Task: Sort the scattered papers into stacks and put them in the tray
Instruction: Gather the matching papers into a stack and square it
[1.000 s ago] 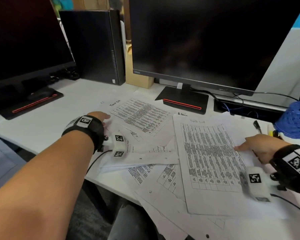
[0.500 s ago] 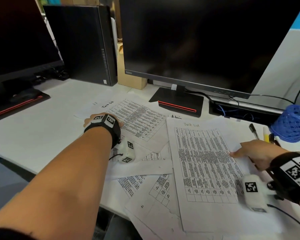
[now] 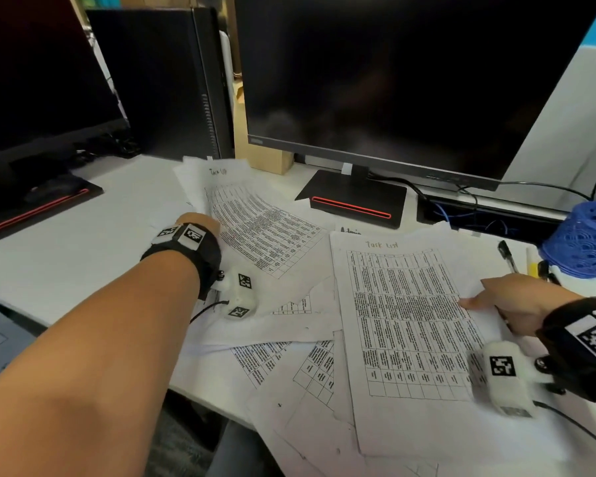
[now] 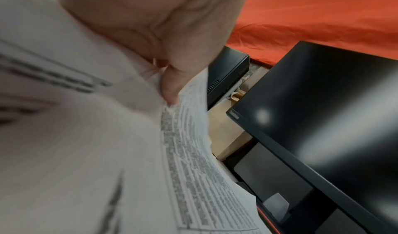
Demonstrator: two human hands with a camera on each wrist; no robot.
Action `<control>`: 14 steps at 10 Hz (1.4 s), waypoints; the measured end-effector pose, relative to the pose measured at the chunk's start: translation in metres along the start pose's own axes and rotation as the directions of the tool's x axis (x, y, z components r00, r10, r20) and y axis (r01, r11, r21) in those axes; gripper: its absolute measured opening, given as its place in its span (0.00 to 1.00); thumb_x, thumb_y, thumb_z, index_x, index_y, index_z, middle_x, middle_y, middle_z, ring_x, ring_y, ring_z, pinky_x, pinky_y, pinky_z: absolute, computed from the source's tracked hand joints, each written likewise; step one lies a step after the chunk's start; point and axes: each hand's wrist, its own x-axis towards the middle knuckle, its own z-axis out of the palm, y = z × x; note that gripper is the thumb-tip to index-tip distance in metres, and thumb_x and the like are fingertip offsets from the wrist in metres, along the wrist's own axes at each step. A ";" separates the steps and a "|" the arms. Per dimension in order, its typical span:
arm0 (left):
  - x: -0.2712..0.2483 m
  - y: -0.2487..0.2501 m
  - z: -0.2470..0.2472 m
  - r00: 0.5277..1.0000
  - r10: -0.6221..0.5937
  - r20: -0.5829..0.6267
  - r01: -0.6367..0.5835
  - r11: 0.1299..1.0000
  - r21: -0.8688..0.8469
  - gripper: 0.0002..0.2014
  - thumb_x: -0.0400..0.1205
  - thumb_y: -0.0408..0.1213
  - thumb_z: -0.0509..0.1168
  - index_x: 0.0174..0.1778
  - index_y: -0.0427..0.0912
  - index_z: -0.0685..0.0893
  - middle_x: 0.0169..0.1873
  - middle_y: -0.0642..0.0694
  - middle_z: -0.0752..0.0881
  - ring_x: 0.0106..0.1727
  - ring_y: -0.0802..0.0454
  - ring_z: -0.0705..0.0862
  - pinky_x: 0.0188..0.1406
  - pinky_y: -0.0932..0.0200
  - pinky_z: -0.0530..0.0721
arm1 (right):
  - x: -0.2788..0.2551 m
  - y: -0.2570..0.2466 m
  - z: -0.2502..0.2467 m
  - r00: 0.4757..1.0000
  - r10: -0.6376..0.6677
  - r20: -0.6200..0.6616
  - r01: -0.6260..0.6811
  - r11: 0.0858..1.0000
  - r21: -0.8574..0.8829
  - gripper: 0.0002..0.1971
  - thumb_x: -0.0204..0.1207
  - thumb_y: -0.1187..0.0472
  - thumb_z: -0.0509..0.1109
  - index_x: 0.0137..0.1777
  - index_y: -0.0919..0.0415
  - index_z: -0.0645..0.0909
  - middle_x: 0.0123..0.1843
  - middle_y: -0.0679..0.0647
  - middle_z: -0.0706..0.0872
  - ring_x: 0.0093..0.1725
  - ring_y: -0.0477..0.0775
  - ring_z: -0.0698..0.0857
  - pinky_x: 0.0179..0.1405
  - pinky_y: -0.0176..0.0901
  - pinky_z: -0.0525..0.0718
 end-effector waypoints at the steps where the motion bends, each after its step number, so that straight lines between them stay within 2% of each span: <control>1: -0.030 -0.010 -0.010 0.968 -0.250 -0.034 0.183 0.785 -0.592 0.23 0.83 0.43 0.63 0.69 0.31 0.76 0.66 0.32 0.80 0.66 0.35 0.79 0.62 0.48 0.76 | -0.011 0.003 -0.003 0.999 0.004 0.046 -0.008 0.996 0.084 0.44 0.45 0.61 0.88 0.64 0.71 0.77 0.55 0.68 0.88 0.57 0.69 0.86 0.65 0.68 0.79; 2: -0.033 -0.035 -0.006 0.933 -0.347 -0.092 0.150 0.609 -0.779 0.25 0.82 0.43 0.66 0.70 0.31 0.74 0.67 0.36 0.79 0.68 0.36 0.77 0.66 0.47 0.77 | -0.035 -0.004 0.006 0.993 -0.062 0.104 0.030 0.957 0.287 0.19 0.72 0.73 0.69 0.64 0.70 0.77 0.57 0.69 0.87 0.53 0.68 0.88 0.57 0.63 0.84; 3: -0.049 -0.054 -0.011 0.950 -0.294 -0.103 0.045 0.455 -0.889 0.25 0.78 0.43 0.71 0.69 0.38 0.76 0.65 0.40 0.81 0.63 0.38 0.81 0.64 0.47 0.79 | -0.042 0.003 0.004 0.961 -0.203 0.190 0.105 0.898 0.428 0.41 0.43 0.66 0.89 0.61 0.67 0.80 0.53 0.65 0.90 0.46 0.63 0.91 0.43 0.60 0.89; 4: -0.069 -0.060 -0.017 0.961 -0.248 -0.121 -0.017 0.385 -0.923 0.27 0.81 0.40 0.69 0.74 0.35 0.71 0.67 0.41 0.78 0.63 0.41 0.79 0.52 0.59 0.76 | -0.041 0.005 0.003 0.945 -0.296 0.140 0.199 0.859 0.471 0.59 0.22 0.55 0.92 0.64 0.64 0.79 0.59 0.64 0.88 0.55 0.64 0.89 0.49 0.62 0.88; 5: -0.093 -0.043 -0.029 0.972 -0.153 -0.177 -0.133 0.264 -0.955 0.15 0.82 0.35 0.68 0.63 0.37 0.77 0.56 0.47 0.83 0.46 0.55 0.83 0.33 0.77 0.76 | -0.050 -0.012 0.011 0.923 -0.368 0.110 0.275 0.833 0.480 0.60 0.23 0.53 0.92 0.65 0.63 0.79 0.60 0.63 0.88 0.56 0.62 0.89 0.46 0.56 0.90; 6: -0.113 -0.017 -0.041 0.971 -0.009 -0.238 -0.235 0.134 -0.963 0.09 0.81 0.28 0.66 0.55 0.43 0.79 0.42 0.52 0.85 0.33 0.70 0.87 0.27 0.80 0.77 | -0.062 -0.038 0.017 0.890 -0.447 0.091 0.348 0.794 0.498 0.56 0.30 0.54 0.92 0.67 0.63 0.78 0.62 0.62 0.87 0.58 0.61 0.88 0.44 0.51 0.90; 7: -0.118 0.005 -0.048 0.955 0.089 -0.283 -0.288 0.045 -0.957 0.11 0.82 0.24 0.64 0.56 0.41 0.79 0.39 0.56 0.83 0.28 0.75 0.84 0.21 0.83 0.74 | -0.076 -0.064 0.015 0.872 -0.489 0.010 0.415 0.751 0.513 0.36 0.55 0.60 0.82 0.67 0.64 0.79 0.62 0.62 0.87 0.56 0.58 0.89 0.41 0.47 0.90; 8: -0.119 0.020 -0.052 0.945 0.151 -0.291 -0.297 0.024 -0.954 0.17 0.80 0.25 0.66 0.65 0.38 0.80 0.51 0.52 0.85 0.45 0.63 0.87 0.31 0.81 0.79 | -0.086 -0.084 0.014 0.853 -0.516 -0.079 0.474 0.703 0.530 0.25 0.65 0.63 0.71 0.64 0.65 0.80 0.60 0.61 0.88 0.50 0.55 0.91 0.39 0.45 0.90; 9: -0.119 0.033 -0.055 0.934 0.237 -0.267 -0.282 0.029 -0.959 0.16 0.80 0.28 0.68 0.63 0.41 0.83 0.52 0.53 0.88 0.49 0.61 0.89 0.42 0.73 0.83 | -0.093 -0.100 0.016 0.832 -0.523 -0.186 0.533 0.657 0.533 0.14 0.79 0.69 0.63 0.64 0.67 0.80 0.57 0.60 0.89 0.46 0.53 0.91 0.40 0.44 0.90; 10: -0.127 0.047 -0.059 0.913 0.306 -0.271 -0.295 0.036 -0.955 0.12 0.80 0.25 0.67 0.58 0.37 0.85 0.43 0.55 0.90 0.39 0.68 0.89 0.31 0.78 0.81 | -0.098 -0.114 0.019 0.820 -0.513 -0.255 0.568 0.672 0.475 0.13 0.81 0.69 0.63 0.63 0.66 0.81 0.55 0.58 0.89 0.48 0.54 0.91 0.42 0.46 0.89; 11: -0.128 0.054 -0.063 0.896 0.332 -0.296 -0.329 0.045 -0.943 0.08 0.79 0.26 0.68 0.52 0.36 0.86 0.33 0.60 0.90 0.34 0.71 0.87 0.30 0.80 0.79 | -0.096 -0.121 0.023 0.807 -0.509 -0.301 0.591 0.690 0.418 0.14 0.81 0.69 0.64 0.65 0.65 0.80 0.57 0.58 0.88 0.54 0.56 0.88 0.57 0.51 0.85; 12: -0.121 0.051 -0.063 0.889 0.358 -0.284 -0.358 0.157 -0.920 0.10 0.76 0.30 0.72 0.53 0.42 0.87 0.43 0.59 0.91 0.46 0.66 0.88 0.55 0.67 0.84 | -0.091 -0.121 0.024 0.804 -0.471 -0.364 0.592 0.697 0.405 0.15 0.80 0.67 0.66 0.66 0.66 0.80 0.54 0.57 0.89 0.52 0.56 0.88 0.59 0.51 0.84; 13: -0.113 0.046 -0.058 0.878 0.439 -0.190 -0.324 0.253 -0.912 0.19 0.75 0.25 0.72 0.58 0.49 0.86 0.53 0.52 0.90 0.57 0.53 0.88 0.68 0.46 0.78 | -0.087 -0.118 0.020 0.801 -0.438 -0.408 0.592 0.680 0.432 0.13 0.80 0.66 0.67 0.64 0.66 0.80 0.51 0.55 0.89 0.47 0.51 0.88 0.52 0.43 0.86; 14: -0.107 0.043 -0.048 0.896 0.427 -0.127 -0.285 0.330 -0.900 0.18 0.76 0.25 0.71 0.54 0.53 0.87 0.49 0.51 0.91 0.52 0.50 0.90 0.65 0.44 0.81 | -0.085 -0.111 0.012 0.811 -0.378 -0.448 0.566 0.699 0.436 0.10 0.79 0.61 0.69 0.56 0.64 0.82 0.55 0.56 0.88 0.56 0.57 0.87 0.63 0.55 0.83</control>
